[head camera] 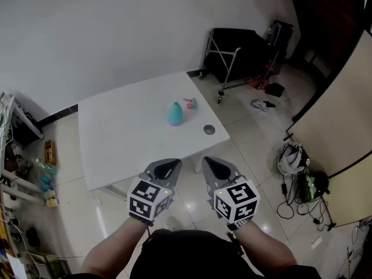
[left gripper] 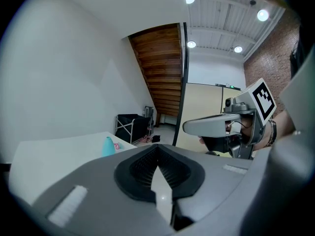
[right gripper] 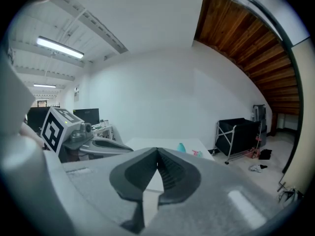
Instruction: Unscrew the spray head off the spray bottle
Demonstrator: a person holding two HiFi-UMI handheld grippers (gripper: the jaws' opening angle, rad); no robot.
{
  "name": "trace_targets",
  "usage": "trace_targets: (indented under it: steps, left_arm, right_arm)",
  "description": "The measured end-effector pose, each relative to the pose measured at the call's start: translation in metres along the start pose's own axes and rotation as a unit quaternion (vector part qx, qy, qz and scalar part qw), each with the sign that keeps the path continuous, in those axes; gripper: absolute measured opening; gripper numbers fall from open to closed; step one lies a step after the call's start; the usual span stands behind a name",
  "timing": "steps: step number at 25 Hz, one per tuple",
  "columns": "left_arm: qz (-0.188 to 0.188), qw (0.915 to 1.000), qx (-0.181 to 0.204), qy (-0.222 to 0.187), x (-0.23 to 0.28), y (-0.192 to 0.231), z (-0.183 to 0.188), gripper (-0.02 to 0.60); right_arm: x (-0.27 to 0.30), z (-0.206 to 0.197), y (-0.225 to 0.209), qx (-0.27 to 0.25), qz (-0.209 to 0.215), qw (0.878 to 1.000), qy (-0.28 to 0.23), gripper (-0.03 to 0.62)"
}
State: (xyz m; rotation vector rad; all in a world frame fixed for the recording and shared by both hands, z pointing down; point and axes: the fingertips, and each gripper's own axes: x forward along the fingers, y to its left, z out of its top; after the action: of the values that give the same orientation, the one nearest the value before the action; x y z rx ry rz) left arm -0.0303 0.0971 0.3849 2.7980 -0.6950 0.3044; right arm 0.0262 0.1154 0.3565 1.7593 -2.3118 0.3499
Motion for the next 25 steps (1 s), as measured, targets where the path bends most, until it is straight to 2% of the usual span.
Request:
trace_targets:
  steps: [11, 25]
  left_arm:
    - [0.002, 1.0, 0.004, 0.002, 0.001, 0.034, 0.004, 0.015]
    - [0.012, 0.9998, 0.013, 0.005, 0.036, 0.061, 0.012, 0.015]
  right_arm:
    - [0.034, 0.005, 0.002, 0.0, 0.001, 1.0, 0.003, -0.008]
    - [0.071, 0.014, -0.029, 0.003, 0.009, 1.0, -0.007, -0.008]
